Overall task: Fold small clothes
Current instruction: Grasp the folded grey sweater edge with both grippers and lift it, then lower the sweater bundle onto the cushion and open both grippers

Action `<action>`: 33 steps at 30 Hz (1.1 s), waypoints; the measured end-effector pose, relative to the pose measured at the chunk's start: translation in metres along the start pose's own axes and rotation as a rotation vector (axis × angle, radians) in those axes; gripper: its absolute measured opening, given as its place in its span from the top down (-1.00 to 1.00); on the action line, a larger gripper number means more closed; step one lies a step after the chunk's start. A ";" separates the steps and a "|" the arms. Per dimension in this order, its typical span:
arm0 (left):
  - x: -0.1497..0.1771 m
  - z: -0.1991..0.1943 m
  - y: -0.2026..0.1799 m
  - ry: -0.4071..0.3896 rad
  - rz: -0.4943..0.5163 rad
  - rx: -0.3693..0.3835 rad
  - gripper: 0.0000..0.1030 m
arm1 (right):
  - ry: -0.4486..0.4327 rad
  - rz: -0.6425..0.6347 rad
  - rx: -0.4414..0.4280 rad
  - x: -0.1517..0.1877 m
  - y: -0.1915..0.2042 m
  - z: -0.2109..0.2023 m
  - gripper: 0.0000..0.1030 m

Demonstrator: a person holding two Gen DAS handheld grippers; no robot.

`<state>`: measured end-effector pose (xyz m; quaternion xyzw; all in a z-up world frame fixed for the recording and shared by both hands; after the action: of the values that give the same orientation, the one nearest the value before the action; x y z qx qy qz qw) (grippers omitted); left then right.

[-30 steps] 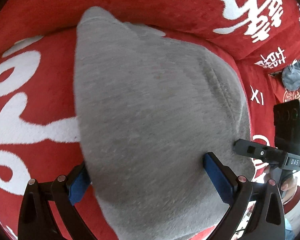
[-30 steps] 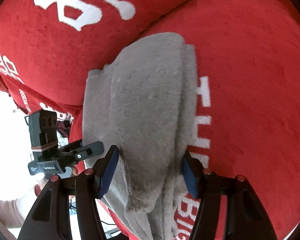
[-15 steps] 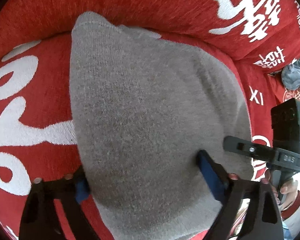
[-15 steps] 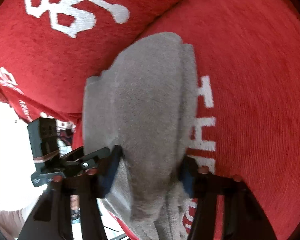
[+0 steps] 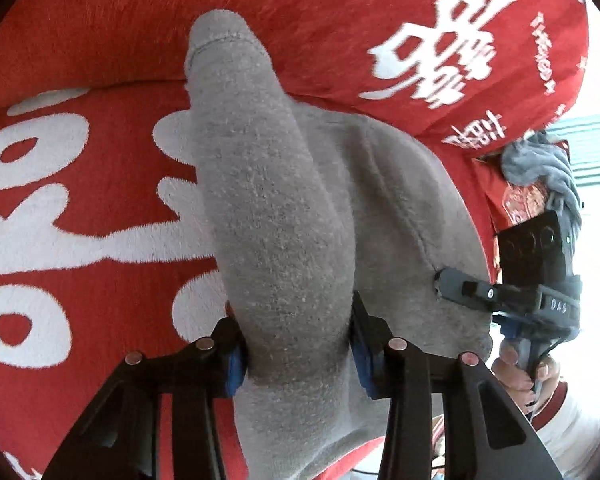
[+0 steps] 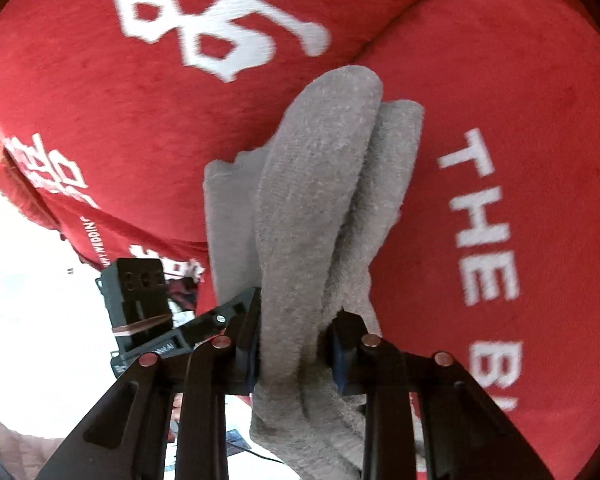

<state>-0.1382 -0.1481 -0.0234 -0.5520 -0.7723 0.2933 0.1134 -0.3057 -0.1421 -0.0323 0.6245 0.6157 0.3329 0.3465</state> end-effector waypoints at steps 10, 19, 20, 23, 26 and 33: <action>0.035 -0.077 0.019 -0.042 -0.017 0.010 0.14 | 0.007 0.015 -0.084 0.056 0.046 -0.003 0.43; 0.081 -0.121 0.094 -0.011 -0.032 -0.094 0.14 | 0.076 0.051 -0.122 0.125 0.067 0.064 0.43; 0.083 -0.119 0.099 -0.009 -0.035 -0.102 0.14 | 0.085 0.044 -0.113 0.129 0.067 0.070 0.43; 0.095 -0.111 0.122 0.006 -0.048 -0.137 0.14 | 0.106 0.025 -0.052 0.138 0.063 0.089 0.43; 0.105 -0.104 0.147 0.014 -0.069 -0.216 0.14 | 0.112 -0.013 0.064 0.139 0.050 0.102 0.43; 0.114 -0.115 0.169 -0.047 -0.097 -0.281 -0.35 | 0.112 -0.222 0.452 0.127 0.021 0.095 0.18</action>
<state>0.0105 0.0312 -0.0458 -0.5176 -0.8339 0.1892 0.0306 -0.2117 -0.0170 -0.0675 0.5952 0.7575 0.1808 0.1978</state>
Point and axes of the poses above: each gripper's, at about its wrist camera, not at the fingertips, and z roughly the way its jaws point, y to its left, x to its underside, the point moved 7 cm from there along z, roughly the way its jaws point, and after that the axes turned 6 degrees about -y, right-handed, at the moved point
